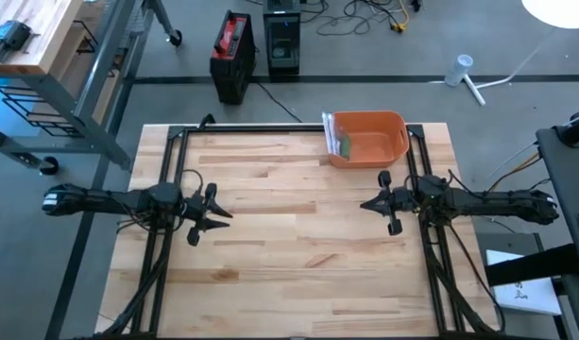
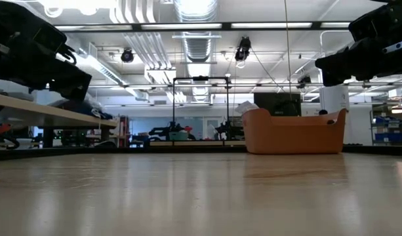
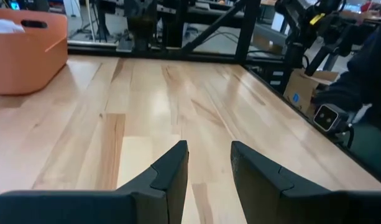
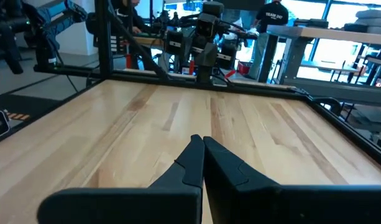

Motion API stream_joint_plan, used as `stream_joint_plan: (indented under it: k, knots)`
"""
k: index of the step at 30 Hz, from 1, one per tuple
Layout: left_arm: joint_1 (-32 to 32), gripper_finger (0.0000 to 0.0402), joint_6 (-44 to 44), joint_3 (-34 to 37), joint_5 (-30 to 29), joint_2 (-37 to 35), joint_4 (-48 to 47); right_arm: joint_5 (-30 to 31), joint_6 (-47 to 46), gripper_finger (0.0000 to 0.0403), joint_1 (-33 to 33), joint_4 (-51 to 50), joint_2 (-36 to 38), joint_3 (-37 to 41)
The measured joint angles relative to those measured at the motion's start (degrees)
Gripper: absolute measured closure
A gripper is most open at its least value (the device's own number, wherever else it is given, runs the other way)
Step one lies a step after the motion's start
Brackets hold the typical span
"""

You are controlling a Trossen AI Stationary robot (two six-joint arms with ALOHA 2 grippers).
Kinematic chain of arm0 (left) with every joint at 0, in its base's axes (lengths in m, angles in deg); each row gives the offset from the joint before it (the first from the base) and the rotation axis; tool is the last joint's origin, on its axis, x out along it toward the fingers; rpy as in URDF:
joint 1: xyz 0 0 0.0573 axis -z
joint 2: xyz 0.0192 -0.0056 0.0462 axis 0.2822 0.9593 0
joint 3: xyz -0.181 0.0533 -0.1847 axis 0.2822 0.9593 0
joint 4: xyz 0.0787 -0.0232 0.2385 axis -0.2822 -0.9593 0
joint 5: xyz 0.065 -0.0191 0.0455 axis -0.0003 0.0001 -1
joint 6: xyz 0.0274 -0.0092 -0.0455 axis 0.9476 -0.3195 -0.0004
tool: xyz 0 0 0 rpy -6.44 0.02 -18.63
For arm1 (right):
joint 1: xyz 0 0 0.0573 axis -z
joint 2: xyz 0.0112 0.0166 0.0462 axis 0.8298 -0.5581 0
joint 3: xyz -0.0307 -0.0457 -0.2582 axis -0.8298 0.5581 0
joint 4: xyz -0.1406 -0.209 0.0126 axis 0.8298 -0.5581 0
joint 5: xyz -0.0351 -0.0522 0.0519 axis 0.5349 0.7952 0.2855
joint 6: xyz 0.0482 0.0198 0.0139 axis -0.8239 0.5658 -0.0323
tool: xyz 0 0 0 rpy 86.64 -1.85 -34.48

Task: Roll bandage
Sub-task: Return to Home Position

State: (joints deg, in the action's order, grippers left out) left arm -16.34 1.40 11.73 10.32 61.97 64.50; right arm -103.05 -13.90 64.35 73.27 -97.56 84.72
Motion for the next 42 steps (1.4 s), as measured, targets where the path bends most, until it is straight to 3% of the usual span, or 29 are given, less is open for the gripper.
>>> stream_joint_plan:
  k: [42]
  knots:
    - [0.00,0.0287,0.01,-0.11,-0.01,7.52,-0.06,0.00,-0.02,0.0403,-0.02,-0.02,0.00,0.07]
